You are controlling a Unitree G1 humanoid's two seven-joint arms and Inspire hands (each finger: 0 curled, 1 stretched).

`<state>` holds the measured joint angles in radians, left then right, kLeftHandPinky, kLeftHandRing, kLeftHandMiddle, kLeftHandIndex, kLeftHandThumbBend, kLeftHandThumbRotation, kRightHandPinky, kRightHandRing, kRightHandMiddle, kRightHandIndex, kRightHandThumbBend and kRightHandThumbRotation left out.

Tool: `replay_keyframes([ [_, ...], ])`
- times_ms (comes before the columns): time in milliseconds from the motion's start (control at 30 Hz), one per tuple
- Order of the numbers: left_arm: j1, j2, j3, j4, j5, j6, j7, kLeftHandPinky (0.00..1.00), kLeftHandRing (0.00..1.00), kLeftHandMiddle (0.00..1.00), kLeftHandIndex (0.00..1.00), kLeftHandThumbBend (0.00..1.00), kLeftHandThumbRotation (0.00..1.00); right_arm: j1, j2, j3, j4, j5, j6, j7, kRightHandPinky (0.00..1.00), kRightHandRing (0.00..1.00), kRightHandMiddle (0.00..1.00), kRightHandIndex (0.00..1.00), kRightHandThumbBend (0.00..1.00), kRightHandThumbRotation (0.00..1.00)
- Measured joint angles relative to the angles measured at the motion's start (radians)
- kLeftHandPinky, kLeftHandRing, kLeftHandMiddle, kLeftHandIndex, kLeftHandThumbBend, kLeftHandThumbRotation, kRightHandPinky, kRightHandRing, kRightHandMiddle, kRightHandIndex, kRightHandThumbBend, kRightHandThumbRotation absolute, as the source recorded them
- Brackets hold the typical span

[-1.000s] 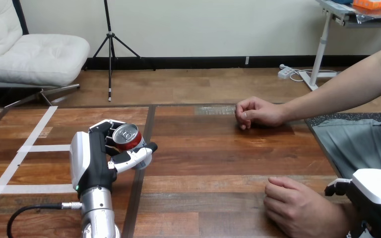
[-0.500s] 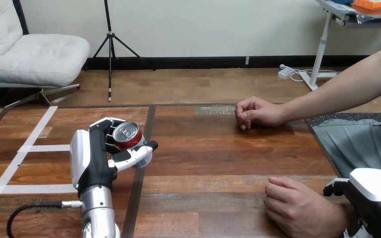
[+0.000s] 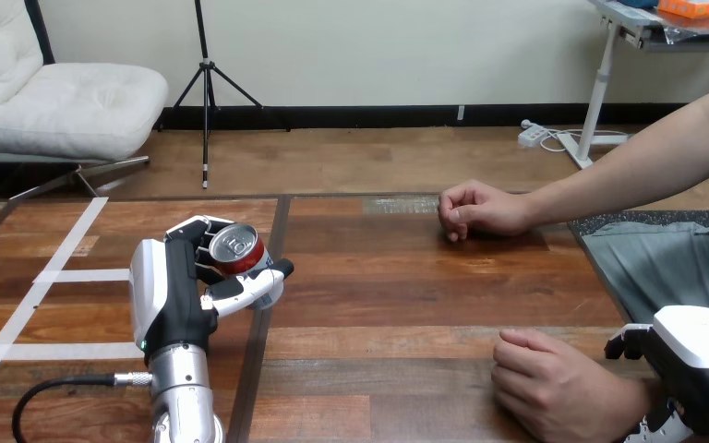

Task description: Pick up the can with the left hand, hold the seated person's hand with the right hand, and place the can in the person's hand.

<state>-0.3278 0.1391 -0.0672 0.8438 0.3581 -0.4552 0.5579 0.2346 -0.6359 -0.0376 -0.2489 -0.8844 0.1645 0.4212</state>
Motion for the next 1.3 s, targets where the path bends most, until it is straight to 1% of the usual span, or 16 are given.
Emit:
replay_keyframes([
  [233,0.004,0.0,0.0,-0.011,0.0,0.0,0.0,0.38,0.42,0.46,0.47,0.63,0.0,-0.007,0.0,0.005,0.018,0.0,0.0,-0.025,0.67,0.76,0.78,0.74,0.88,0.0],
  [267,0.005,0.0,0.0,-0.013,0.0,0.0,0.0,0.38,0.42,0.46,0.48,0.63,0.0,-0.008,0.0,0.006,0.019,0.0,0.0,-0.028,0.64,0.74,0.76,0.73,0.88,0.0],
  [433,0.006,0.0,0.0,-0.017,0.0,0.0,0.0,0.38,0.42,0.45,0.48,0.63,0.0,-0.01,0.0,0.011,0.036,0.006,-0.012,-0.066,0.59,0.71,0.74,0.71,0.89,0.0],
  [533,0.007,0.0,0.0,-0.019,0.0,0.0,0.0,0.38,0.42,0.45,0.48,0.63,0.0,-0.011,0.001,0.016,0.047,0.007,-0.019,-0.093,0.55,0.67,0.71,0.7,0.89,0.0],
  [567,0.007,0.0,0.0,-0.02,0.0,0.0,0.0,0.38,0.42,0.45,0.48,0.63,0.0,-0.012,0.001,0.017,0.05,0.007,-0.02,-0.098,0.51,0.64,0.69,0.69,0.89,0.0],
  [833,0.008,0.0,0.0,-0.021,-0.001,0.0,-0.003,0.38,0.42,0.45,0.47,0.63,0.0,-0.015,0.001,0.03,0.067,0.007,-0.026,-0.141,0.4,0.53,0.62,0.65,0.88,0.0],
  [867,0.008,0.0,0.0,-0.021,-0.001,0.0,-0.003,0.38,0.42,0.45,0.47,0.63,0.0,-0.016,0.001,0.031,0.068,0.007,-0.026,-0.143,0.38,0.51,0.6,0.64,0.87,0.0],
  [1067,0.011,0.0,0.001,-0.025,-0.005,0.0,-0.008,0.38,0.42,0.45,0.47,0.63,0.0,-0.028,0.0,0.035,0.077,0.01,-0.026,-0.141,0.35,0.48,0.57,0.61,0.85,0.0],
  [1300,0.017,0.0,0.001,-0.033,-0.006,0.0,-0.011,0.38,0.42,0.45,0.47,0.63,0.0,-0.036,0.0,0.037,0.079,0.019,-0.026,-0.122,0.35,0.47,0.55,0.6,0.84,0.0],
])
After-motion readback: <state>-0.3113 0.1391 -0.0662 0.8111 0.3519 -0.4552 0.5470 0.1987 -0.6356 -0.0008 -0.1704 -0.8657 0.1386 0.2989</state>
